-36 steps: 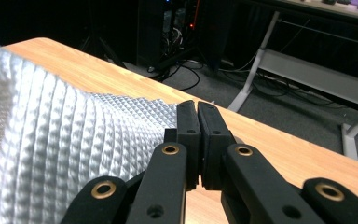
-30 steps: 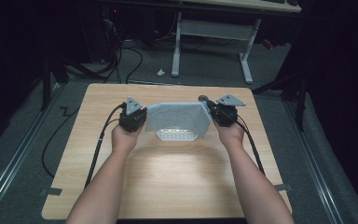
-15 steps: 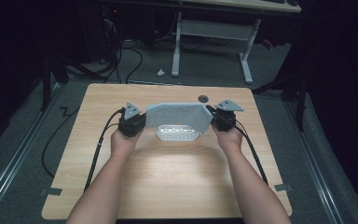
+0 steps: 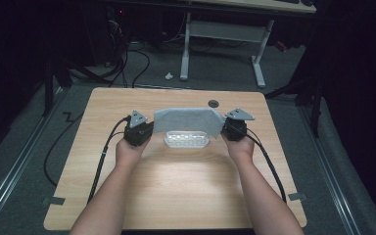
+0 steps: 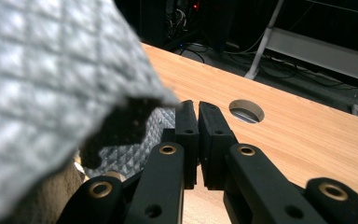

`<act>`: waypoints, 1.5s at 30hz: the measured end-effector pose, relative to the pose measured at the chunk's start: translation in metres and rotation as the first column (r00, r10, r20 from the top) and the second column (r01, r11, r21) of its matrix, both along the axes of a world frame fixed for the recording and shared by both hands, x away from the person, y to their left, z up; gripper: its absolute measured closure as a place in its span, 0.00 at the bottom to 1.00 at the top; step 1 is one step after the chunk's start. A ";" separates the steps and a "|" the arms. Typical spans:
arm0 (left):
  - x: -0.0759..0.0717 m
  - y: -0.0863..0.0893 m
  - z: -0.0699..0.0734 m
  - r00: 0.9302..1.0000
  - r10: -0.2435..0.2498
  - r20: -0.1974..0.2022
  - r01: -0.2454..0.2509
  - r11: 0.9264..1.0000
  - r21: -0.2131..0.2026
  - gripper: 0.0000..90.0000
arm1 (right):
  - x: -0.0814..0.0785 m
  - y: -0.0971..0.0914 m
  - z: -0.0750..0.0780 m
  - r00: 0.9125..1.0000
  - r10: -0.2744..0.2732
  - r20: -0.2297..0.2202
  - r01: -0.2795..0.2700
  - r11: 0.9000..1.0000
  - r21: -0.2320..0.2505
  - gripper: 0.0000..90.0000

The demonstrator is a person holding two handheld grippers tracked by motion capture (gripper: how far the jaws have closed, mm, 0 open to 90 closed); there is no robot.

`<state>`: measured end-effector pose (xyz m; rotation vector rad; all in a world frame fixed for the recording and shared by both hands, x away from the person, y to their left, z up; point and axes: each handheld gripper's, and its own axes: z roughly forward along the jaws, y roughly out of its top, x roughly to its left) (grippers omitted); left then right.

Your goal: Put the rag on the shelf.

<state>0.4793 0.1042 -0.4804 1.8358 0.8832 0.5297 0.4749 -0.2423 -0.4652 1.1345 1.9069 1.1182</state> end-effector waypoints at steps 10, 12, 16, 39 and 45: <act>0.003 0.010 0.006 0.997 0.077 -0.004 -0.077 0.997 -0.024 0.82 | 0.001 -0.002 0.003 1.000 -0.009 0.007 0.009 1.000 0.012 0.79; 0.003 0.013 0.008 0.996 0.092 0.001 -0.092 0.995 -0.028 0.79 | 0.001 -0.003 0.005 1.000 -0.018 0.017 0.017 1.000 0.013 0.77; 0.003 0.018 0.011 0.994 0.109 0.015 -0.108 0.994 -0.032 0.78 | 0.001 -0.008 0.009 0.999 -0.025 0.020 0.024 0.999 0.027 0.77; -0.002 0.031 0.019 0.990 0.138 0.039 -0.138 0.990 0.007 0.76 | -0.004 -0.031 0.023 0.996 -0.076 0.046 0.076 0.997 0.010 0.76; -0.008 0.042 0.017 0.986 0.164 0.032 -0.164 0.986 0.005 0.74 | -0.012 -0.040 0.017 0.995 -0.095 0.030 0.095 0.995 0.026 0.75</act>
